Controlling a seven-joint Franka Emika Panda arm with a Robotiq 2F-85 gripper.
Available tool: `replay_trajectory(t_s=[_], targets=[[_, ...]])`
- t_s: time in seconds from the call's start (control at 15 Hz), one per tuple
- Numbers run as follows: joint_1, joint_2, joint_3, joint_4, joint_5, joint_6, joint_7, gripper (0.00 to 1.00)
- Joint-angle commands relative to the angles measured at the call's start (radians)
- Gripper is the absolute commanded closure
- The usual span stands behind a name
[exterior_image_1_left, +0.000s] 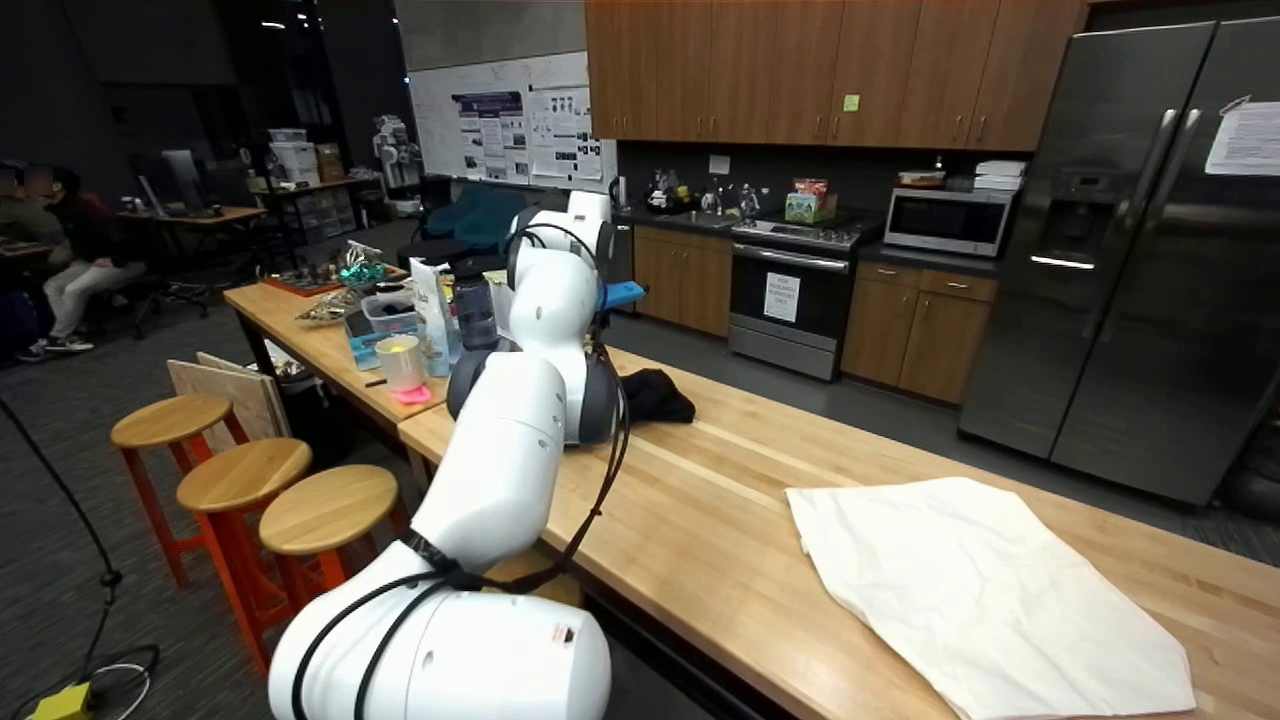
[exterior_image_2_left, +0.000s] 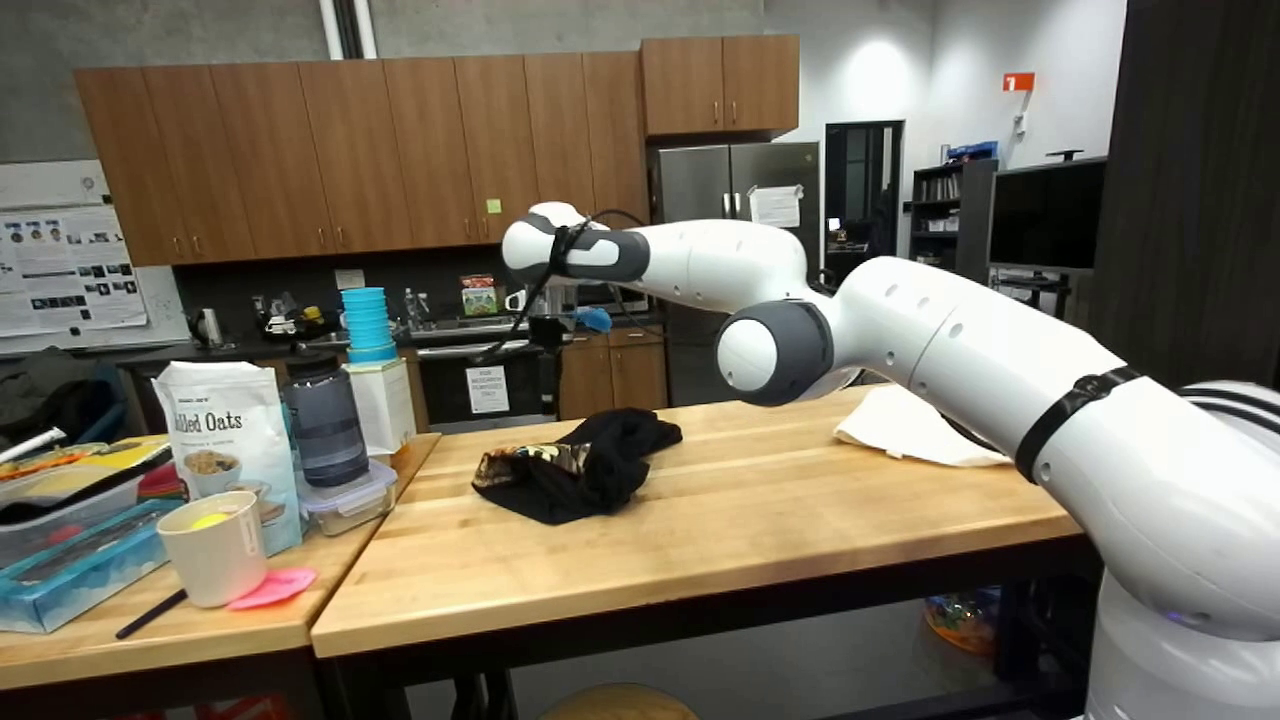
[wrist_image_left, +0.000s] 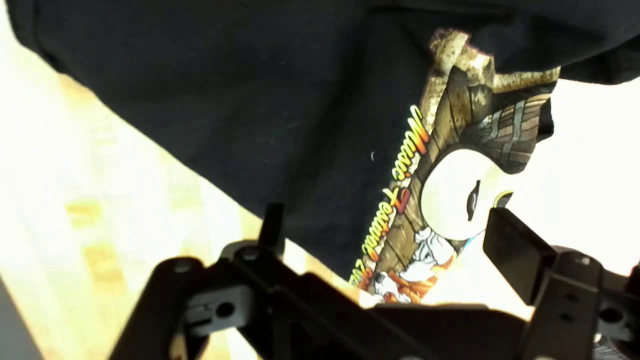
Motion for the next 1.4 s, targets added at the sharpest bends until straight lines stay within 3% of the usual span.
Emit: replay_trajectory(t_s=[0.0, 0.27, 0.47, 0.8, 1.33], targets=[[-0.019, -0.056, 0.003, -0.016, 0.019, 0.006, -0.056, 0.0], [-0.091, -0.062, 0.11, -0.033, 0.182, -0.053, -0.079, 0.0], [-0.118, -0.061, 0.129, -0.039, 0.231, -0.092, -0.086, 0.0], [-0.095, -0.084, 0.093, -0.024, 0.19, -0.103, -0.086, 0.0], [0.015, -0.139, -0.025, -0.018, 0.009, 0.013, -0.063, 0.0]])
